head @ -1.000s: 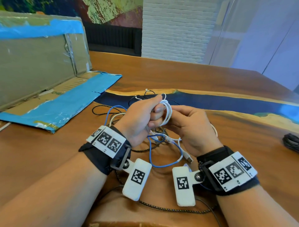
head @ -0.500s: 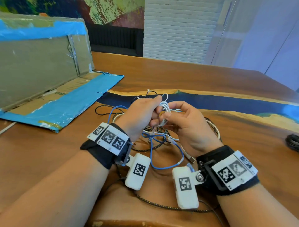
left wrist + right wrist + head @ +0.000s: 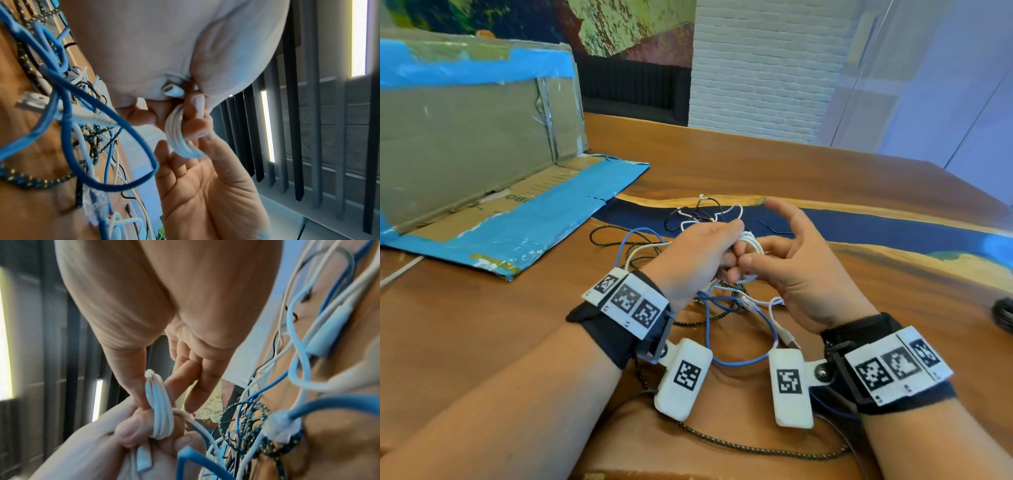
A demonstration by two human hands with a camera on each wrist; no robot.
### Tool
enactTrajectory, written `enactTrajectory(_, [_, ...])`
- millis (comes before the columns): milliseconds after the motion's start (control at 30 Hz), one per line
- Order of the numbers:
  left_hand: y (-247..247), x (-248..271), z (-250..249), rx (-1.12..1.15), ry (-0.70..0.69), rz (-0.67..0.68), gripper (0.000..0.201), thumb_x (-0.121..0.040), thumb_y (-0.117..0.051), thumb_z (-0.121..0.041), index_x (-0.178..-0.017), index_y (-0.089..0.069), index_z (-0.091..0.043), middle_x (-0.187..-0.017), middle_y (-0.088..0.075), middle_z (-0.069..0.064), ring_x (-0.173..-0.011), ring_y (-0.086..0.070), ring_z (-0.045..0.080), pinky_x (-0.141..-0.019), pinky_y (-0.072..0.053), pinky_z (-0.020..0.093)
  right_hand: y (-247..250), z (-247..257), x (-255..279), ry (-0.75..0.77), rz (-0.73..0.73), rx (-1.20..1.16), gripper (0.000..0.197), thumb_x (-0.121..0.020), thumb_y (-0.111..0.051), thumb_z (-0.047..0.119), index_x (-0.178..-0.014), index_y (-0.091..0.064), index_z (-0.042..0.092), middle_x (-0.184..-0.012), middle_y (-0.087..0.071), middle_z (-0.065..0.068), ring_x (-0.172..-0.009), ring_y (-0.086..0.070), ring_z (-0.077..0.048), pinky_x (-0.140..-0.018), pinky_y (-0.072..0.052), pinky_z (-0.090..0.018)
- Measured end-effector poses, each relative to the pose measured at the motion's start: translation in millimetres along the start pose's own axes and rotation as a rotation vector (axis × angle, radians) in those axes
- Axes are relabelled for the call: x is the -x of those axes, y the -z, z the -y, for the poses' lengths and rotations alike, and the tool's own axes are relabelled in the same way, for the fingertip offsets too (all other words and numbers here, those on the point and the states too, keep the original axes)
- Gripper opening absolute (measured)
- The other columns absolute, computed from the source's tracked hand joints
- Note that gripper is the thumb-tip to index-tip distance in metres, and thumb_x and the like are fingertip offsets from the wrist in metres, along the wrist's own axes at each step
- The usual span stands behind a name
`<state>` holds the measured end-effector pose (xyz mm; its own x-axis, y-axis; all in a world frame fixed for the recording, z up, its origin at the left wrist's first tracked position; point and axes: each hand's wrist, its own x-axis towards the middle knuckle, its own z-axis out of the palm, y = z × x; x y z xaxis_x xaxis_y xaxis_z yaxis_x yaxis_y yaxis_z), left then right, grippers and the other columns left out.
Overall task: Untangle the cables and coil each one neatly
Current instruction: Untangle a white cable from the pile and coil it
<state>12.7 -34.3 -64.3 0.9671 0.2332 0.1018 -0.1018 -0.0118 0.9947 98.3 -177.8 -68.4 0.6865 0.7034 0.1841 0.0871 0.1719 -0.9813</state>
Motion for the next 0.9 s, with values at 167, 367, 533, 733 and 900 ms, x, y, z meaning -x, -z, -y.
enactTrajectory(167, [-3.4, -2.3, 4.3, -0.03, -0.025, -0.008, 0.04, -0.112, -0.035, -0.029, -0.081, -0.053, -0.01, -0.054, -0.035, -0.003, -0.057, -0.051, 0.017, -0.069, -0.045, 0.032, 1.1, -4.1, -0.3, 0.05, -0.171, 0.183, 0.046, -0.081, -0.079, -0.007, -0.118, -0.063, 0.015, -0.078, -0.055, -0.017, -0.068, -0.063, -0.034, -0.081, -0.063, -0.051])
enactTrajectory(367, [-1.4, -4.4, 3.8, -0.048, -0.031, -0.062, 0.042, -0.112, -0.033, -0.031, -0.08, -0.052, -0.011, -0.053, -0.035, -0.005, -0.06, -0.049, 0.017, -0.068, -0.045, 0.029, -2.3, 0.3, 1.8, 0.084, -0.252, 0.238, 0.049, -0.082, -0.086, 0.012, -0.126, -0.065, 0.019, -0.073, -0.075, -0.015, -0.056, -0.066, -0.017, -0.061, -0.06, -0.034])
enactTrajectory(533, [2.2, -4.2, 0.5, 0.012, -0.014, -0.06, 0.042, -0.112, -0.033, -0.033, -0.082, -0.053, -0.012, -0.06, -0.031, 0.003, -0.062, -0.053, 0.016, -0.075, -0.041, 0.034, -3.0, -4.3, -0.9, 0.192, -0.338, 0.303, 0.053, -0.083, -0.081, 0.005, -0.131, -0.063, 0.018, -0.071, -0.074, -0.007, -0.068, -0.071, -0.03, -0.077, -0.062, -0.046])
enactTrajectory(733, [-2.1, -2.3, 1.0, 0.049, 0.01, -0.055, 0.042, -0.112, -0.033, -0.032, -0.081, -0.053, -0.012, -0.059, -0.034, 0.0, -0.062, -0.053, 0.015, -0.072, -0.044, 0.032, -2.2, -5.9, -1.3, 0.167, -0.322, 0.32, 0.049, -0.085, -0.074, -0.001, -0.129, -0.065, 0.018, -0.073, -0.074, -0.009, -0.067, -0.072, -0.026, -0.076, -0.063, -0.05])
enactTrajectory(900, [-4.0, -2.6, -1.4, -0.026, -0.037, -0.089, 0.043, -0.112, -0.032, -0.032, -0.08, -0.053, -0.012, -0.058, -0.032, 0.001, -0.061, -0.053, 0.015, -0.065, -0.045, 0.028, -1.4, -3.9, 0.7, 0.139, -0.289, 0.275, 0.042, -0.088, -0.073, 0.0, -0.126, -0.067, 0.017, -0.076, -0.077, -0.011, -0.068, -0.074, -0.024, -0.072, -0.065, -0.04])
